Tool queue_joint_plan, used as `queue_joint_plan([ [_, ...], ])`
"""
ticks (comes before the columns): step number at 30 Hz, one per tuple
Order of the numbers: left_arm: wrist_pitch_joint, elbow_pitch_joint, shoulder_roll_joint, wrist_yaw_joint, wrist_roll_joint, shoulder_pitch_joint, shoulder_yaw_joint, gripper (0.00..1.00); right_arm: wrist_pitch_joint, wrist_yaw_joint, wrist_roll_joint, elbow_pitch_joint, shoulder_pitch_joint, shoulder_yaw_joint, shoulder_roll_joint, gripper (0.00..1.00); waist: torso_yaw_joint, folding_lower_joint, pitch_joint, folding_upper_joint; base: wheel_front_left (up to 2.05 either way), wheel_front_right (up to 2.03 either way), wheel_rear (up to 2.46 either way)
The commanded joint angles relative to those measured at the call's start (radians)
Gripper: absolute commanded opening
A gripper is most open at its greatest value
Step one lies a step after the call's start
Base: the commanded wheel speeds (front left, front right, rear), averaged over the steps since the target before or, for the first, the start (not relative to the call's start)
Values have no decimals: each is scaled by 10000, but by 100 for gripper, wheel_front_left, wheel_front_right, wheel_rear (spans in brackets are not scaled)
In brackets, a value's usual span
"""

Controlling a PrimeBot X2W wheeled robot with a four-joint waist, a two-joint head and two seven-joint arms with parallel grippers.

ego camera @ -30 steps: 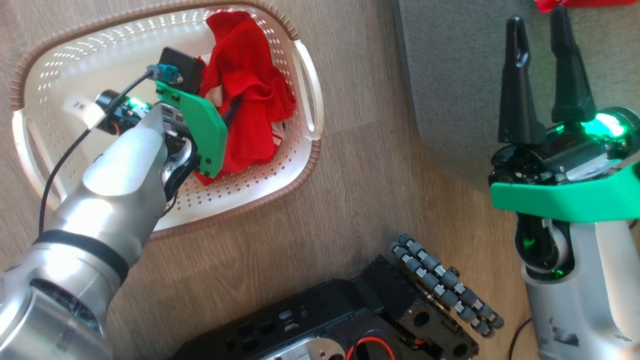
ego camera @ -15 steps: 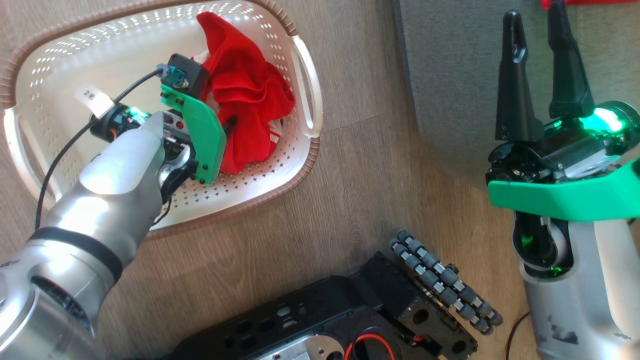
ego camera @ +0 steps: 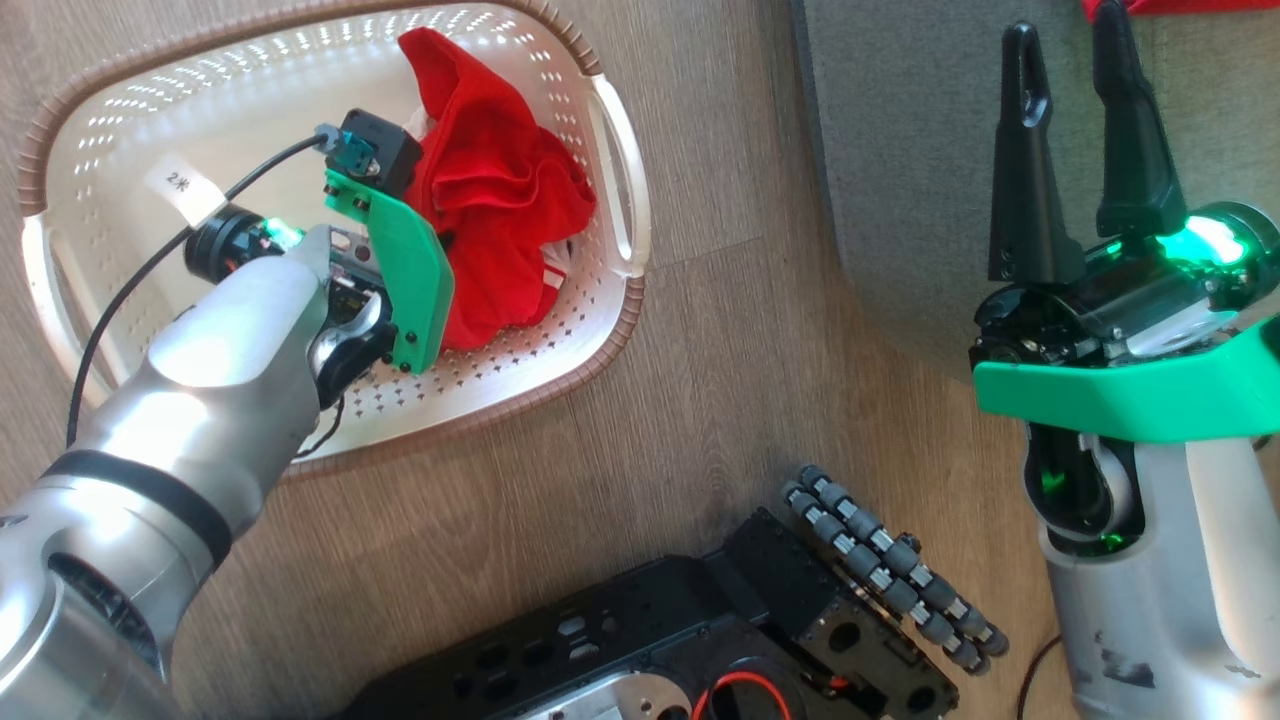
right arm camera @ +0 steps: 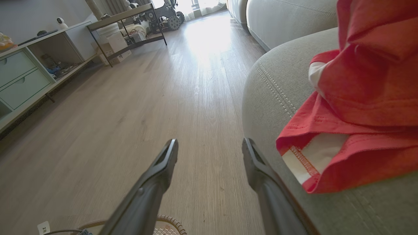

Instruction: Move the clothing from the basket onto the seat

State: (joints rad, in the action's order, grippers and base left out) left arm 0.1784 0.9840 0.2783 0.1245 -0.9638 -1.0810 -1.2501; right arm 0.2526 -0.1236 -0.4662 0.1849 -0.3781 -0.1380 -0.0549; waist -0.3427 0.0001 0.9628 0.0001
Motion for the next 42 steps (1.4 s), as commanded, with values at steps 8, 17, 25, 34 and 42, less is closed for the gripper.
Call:
queue_joint_plan([
  [8,742,-402,60,61,-648,52,-99,0,91,-71,39,114,254,-139,47,100,54,-1,-399,-1,0,0,0],
  [17,266,-838,4,61,-1054,131,-204,0,91,-71,126,-208,307,-41,47,100,296,-1,-1309,-1,0,0,0],
  [25,81,-1346,-3,61,-1562,700,-251,0,91,-71,325,-920,505,141,47,100,748,-1,-2610,-1,0,0,0],
  [34,-1501,-2069,-29,61,-2002,1478,-266,0,89,-71,696,-1739,857,295,-60,100,1486,-1,-4723,-1,0,0,0],
  [42,-2483,-2756,-18,61,-2097,1872,-278,0,-83,-71,555,-2104,1422,464,-439,100,2069,-1,-6316,-1,0,0,0],
])
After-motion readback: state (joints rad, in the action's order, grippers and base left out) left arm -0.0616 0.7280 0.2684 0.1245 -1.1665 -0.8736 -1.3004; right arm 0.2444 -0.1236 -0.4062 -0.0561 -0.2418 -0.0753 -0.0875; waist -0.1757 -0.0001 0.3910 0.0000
